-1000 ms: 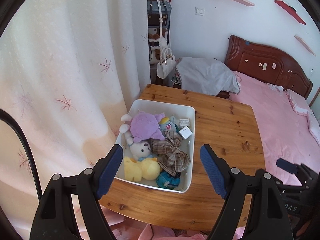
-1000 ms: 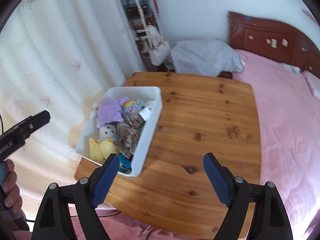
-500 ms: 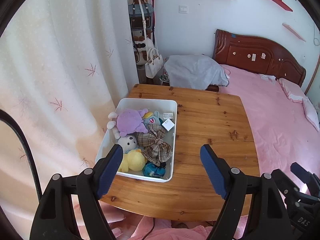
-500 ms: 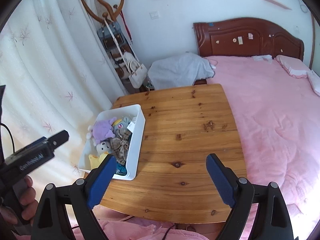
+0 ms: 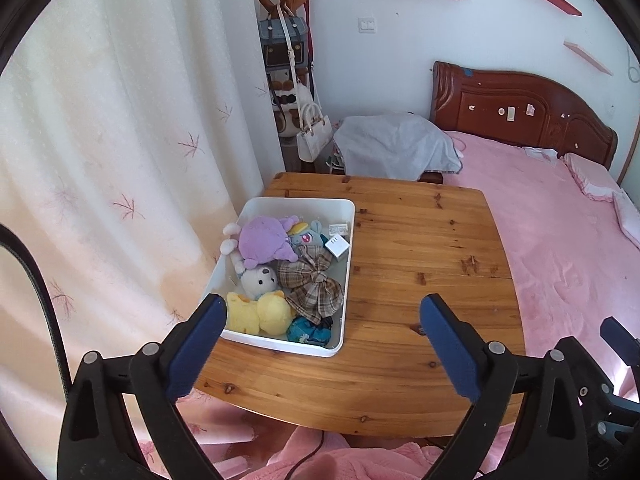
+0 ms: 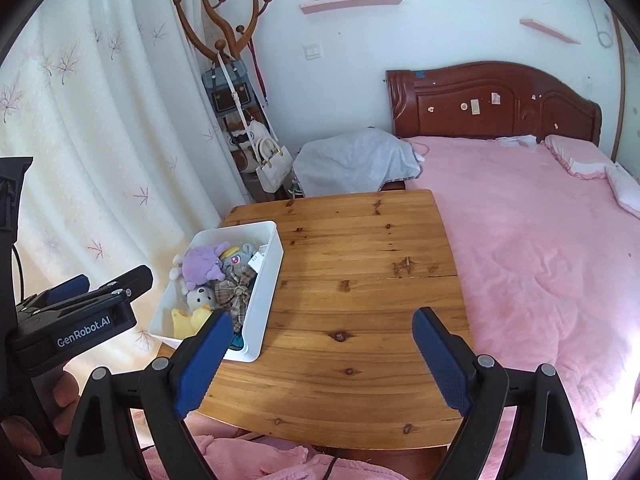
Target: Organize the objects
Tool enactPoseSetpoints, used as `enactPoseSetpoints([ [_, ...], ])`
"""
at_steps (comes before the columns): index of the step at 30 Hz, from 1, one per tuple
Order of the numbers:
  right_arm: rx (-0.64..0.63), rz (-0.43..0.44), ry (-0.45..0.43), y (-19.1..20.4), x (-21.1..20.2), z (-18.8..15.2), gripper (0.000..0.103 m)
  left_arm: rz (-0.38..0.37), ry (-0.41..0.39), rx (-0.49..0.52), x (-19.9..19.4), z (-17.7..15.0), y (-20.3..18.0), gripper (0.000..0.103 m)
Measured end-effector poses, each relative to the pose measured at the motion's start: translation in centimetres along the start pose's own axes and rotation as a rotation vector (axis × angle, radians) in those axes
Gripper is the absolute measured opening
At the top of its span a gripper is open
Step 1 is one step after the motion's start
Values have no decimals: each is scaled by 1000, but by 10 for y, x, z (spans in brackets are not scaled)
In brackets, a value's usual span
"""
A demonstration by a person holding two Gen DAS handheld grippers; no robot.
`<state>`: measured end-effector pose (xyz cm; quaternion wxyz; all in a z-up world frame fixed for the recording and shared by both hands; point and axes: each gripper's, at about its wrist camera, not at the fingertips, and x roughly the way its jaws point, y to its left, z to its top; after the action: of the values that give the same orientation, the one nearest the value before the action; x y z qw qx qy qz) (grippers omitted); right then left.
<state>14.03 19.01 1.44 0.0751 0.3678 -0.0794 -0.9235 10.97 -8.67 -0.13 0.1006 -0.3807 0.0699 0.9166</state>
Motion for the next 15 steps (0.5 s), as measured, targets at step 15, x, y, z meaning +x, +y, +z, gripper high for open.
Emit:
enactPoseSetpoints([
  [15,-38,24,-6,1,13,11,103,58,-27,-29,4,5,1,99],
])
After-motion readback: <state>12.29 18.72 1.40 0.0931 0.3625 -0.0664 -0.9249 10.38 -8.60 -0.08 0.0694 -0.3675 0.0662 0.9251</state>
